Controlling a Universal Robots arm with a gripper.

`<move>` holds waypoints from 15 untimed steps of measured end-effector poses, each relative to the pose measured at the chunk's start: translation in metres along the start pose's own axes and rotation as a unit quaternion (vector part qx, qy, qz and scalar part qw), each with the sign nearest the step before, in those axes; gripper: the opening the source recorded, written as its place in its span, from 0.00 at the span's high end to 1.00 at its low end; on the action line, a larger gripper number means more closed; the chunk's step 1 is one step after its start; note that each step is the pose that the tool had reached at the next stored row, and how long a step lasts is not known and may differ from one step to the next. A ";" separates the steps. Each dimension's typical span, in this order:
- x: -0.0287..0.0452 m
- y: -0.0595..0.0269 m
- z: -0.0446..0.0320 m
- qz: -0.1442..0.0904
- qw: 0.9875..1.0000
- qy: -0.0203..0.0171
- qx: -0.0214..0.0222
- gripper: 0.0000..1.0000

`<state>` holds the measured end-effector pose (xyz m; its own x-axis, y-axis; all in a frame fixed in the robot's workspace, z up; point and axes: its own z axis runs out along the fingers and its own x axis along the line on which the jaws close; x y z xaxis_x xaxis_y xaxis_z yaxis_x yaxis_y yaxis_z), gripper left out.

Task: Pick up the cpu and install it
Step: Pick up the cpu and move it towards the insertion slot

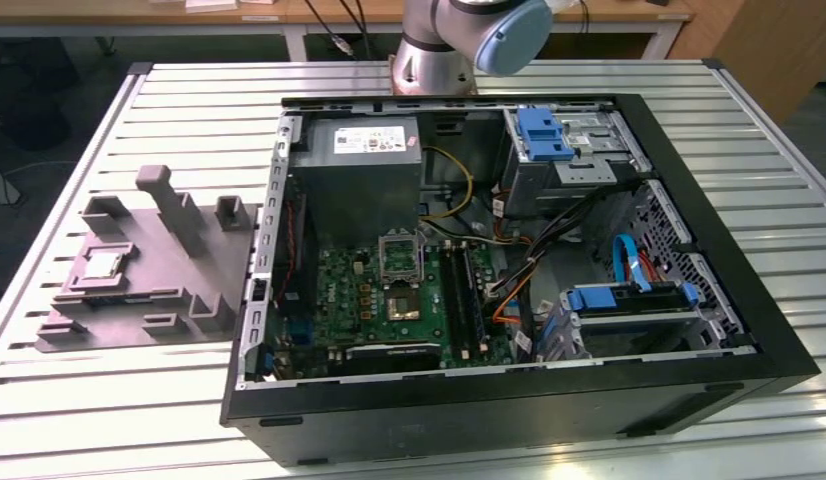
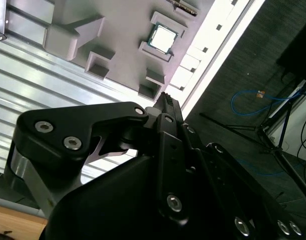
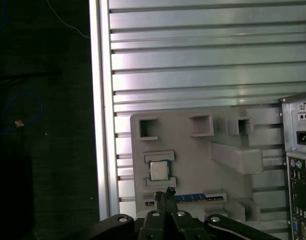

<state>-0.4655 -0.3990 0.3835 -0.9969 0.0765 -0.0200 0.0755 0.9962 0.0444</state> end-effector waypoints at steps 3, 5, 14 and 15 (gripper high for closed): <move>0.0003 0.0000 0.0000 0.000 1.000 0.000 0.000 0.89; 0.0005 0.0000 0.0000 0.000 1.000 0.000 0.000 0.89; 0.0014 -0.0001 0.0000 0.000 1.000 0.000 0.000 0.71; 0.0015 -0.0001 0.0000 0.000 1.000 0.000 0.000 0.65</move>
<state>-0.4670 -0.3990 0.3835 -0.9969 0.0765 -0.0201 0.0755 0.9962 0.0444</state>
